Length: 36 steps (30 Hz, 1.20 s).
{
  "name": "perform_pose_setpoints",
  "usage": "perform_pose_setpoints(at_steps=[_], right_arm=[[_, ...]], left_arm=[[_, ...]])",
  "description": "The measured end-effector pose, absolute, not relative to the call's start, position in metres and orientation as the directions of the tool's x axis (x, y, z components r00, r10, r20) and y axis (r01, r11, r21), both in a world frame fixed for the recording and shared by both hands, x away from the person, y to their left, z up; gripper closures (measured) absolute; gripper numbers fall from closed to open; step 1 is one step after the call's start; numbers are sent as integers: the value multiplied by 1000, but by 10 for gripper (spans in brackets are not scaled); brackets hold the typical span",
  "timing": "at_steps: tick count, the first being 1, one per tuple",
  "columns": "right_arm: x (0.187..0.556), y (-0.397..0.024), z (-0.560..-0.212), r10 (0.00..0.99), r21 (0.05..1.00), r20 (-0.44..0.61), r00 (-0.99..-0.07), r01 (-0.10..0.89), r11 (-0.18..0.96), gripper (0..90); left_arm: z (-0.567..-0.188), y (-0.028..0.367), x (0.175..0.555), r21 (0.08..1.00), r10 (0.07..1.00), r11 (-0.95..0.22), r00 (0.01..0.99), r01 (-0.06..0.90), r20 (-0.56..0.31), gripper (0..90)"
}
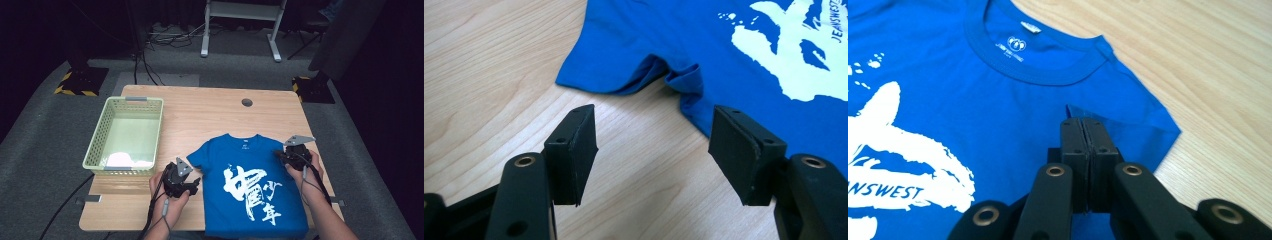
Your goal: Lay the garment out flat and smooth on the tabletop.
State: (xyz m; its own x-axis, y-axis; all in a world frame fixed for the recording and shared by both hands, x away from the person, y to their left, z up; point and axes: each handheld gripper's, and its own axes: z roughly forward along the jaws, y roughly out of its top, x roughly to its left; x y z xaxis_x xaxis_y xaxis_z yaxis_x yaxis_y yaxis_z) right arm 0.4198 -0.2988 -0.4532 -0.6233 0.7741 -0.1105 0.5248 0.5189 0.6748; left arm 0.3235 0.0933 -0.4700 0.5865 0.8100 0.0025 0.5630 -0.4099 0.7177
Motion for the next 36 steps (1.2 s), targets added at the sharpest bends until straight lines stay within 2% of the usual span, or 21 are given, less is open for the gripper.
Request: perform_pose_setpoints(at_steps=[18,28,29,33,36], right_arm=[[412,-334,-434,821,709,-109,-560,535,459,891],[409,-368,-440,869,693,-106,-482,591,413,886],[408,-372,-441,875,688,-101,-474,602,405,864],[396,-388,-441,901,688,-98,-422,625,368,664],[384,-394,-437,905,696,-109,-411,619,365,592]], left_arm=[[-470,68,332,718,771,-442,637,537,-2,356],[-470,63,334,723,761,-441,648,532,-13,350],[-470,63,335,721,758,-445,652,531,-13,350],[-469,59,335,722,750,-448,661,527,-17,350],[-468,57,335,723,749,-450,663,524,-14,350]])
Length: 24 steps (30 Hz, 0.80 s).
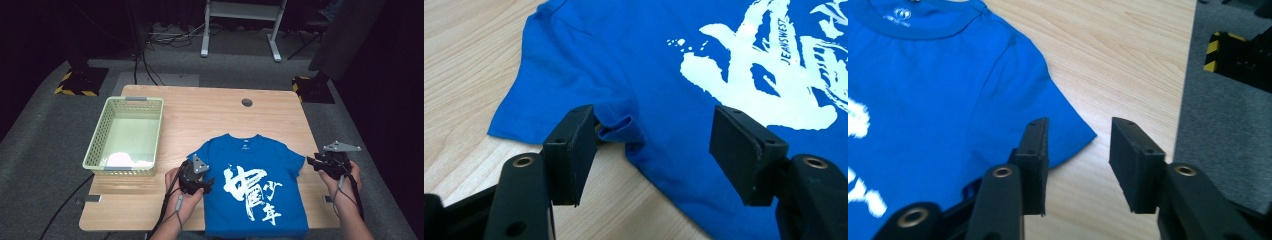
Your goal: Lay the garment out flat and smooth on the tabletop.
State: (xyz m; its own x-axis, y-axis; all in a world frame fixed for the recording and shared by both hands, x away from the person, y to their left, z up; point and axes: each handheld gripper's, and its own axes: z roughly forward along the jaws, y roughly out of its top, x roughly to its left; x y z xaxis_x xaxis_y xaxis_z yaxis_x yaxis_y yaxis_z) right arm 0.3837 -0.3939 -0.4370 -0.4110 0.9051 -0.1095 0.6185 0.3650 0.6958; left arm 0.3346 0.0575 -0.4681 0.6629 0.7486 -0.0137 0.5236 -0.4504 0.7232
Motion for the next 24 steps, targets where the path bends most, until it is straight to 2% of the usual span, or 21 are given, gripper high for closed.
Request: perform_pose_setpoints(at_steps=[12,17,24], right_arm=[[340,-368,-410,847,728,-127,-516,531,433,508],[325,-354,-411,820,734,-104,-563,513,445,483],[309,-339,-419,785,719,-85,-613,508,474,453]], left_arm=[[-460,51,318,723,726,-472,688,505,-7,330],[-455,49,304,723,706,-455,705,521,-64,318],[-455,40,286,719,682,-494,730,489,-28,309]])
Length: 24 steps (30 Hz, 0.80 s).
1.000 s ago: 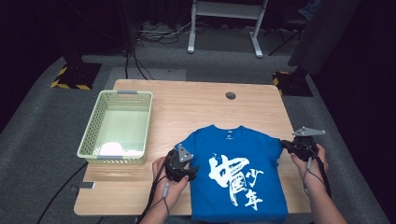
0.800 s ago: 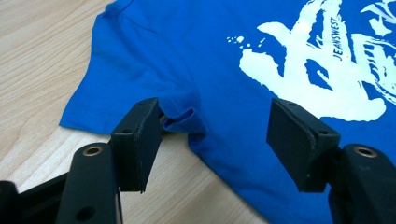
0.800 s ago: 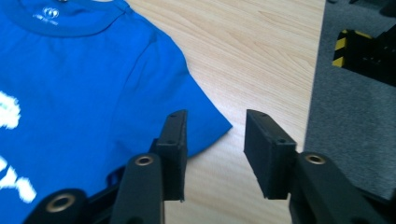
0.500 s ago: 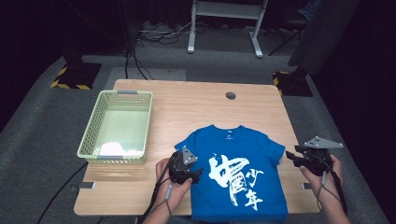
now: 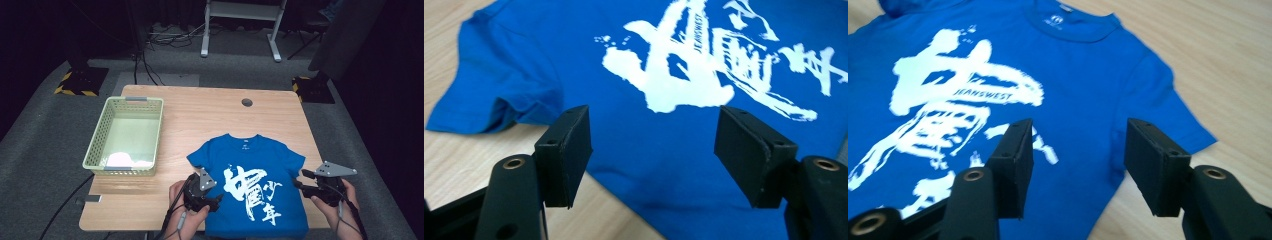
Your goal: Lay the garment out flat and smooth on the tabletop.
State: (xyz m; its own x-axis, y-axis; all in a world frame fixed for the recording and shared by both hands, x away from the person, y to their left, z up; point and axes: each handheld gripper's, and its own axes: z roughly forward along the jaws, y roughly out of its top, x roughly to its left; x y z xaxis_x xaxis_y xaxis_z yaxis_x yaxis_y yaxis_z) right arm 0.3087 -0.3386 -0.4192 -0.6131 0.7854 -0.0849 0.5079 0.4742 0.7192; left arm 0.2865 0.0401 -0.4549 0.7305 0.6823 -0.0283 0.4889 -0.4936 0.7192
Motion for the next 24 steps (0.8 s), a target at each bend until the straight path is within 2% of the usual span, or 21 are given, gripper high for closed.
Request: perform_pose_setpoints(at_steps=[4,17,22,24], right_arm=[[302,-333,-427,769,702,-97,-632,504,503,447],[304,-330,-472,738,661,-30,-674,541,521,438],[308,-326,-489,725,632,-21,-688,553,543,430],[310,-324,-492,725,657,-14,-689,540,526,415]], left_arm=[[-461,38,282,711,678,-505,735,490,-24,297],[-485,33,284,673,674,-538,738,507,-17,277],[-495,27,290,646,676,-535,735,545,-60,281],[-495,26,293,648,673,-548,739,529,-35,269]])
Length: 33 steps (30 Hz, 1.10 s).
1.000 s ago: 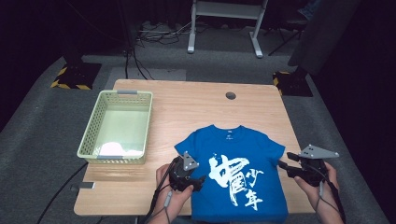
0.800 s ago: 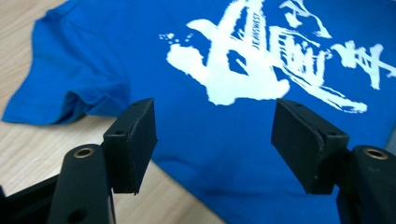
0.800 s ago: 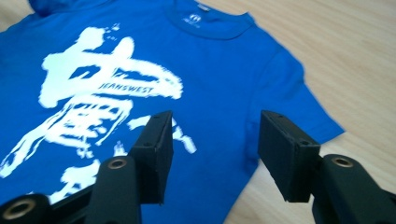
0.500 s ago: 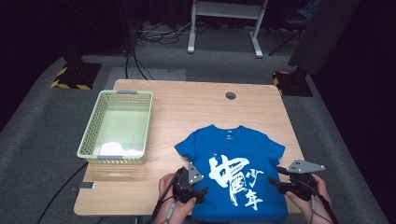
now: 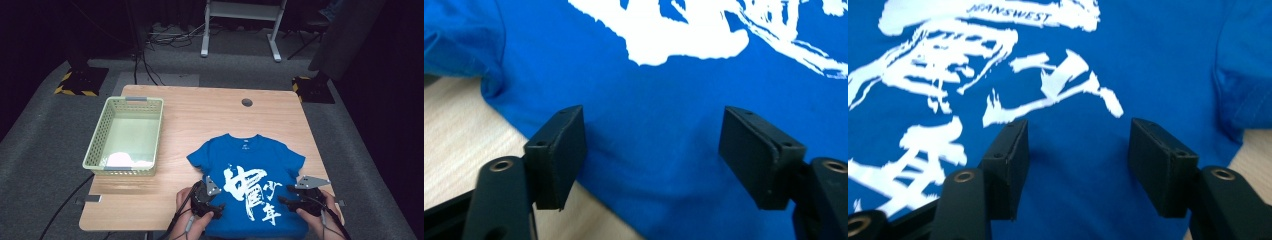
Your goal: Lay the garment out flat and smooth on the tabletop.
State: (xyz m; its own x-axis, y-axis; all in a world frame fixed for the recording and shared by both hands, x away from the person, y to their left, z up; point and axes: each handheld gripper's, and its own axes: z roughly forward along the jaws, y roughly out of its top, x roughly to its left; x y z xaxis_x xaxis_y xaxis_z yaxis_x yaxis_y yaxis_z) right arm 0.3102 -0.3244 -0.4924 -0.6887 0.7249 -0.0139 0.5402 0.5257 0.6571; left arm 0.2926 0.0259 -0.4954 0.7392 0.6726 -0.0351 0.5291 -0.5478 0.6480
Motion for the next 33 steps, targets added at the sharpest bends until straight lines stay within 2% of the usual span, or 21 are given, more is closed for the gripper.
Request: perform_pose_setpoints(at_steps=[2,7,13,19,33], right_arm=[[313,-323,-494,726,673,-13,-687,531,514,415],[326,-320,-496,730,689,-6,-684,526,499,417],[346,-313,-496,741,687,-7,-671,535,491,413],[369,-305,-495,740,689,-2,-673,535,488,418],[419,-294,-494,738,688,-4,-675,534,492,419]], left_arm=[[-497,25,295,654,673,-558,740,511,-3,275],[-499,31,310,675,670,-547,742,494,0,273],[-501,39,332,694,678,-526,735,492,-7,285],[-502,50,350,710,687,-505,727,491,-13,340],[-504,69,395,740,682,-472,731,478,-37,342]])
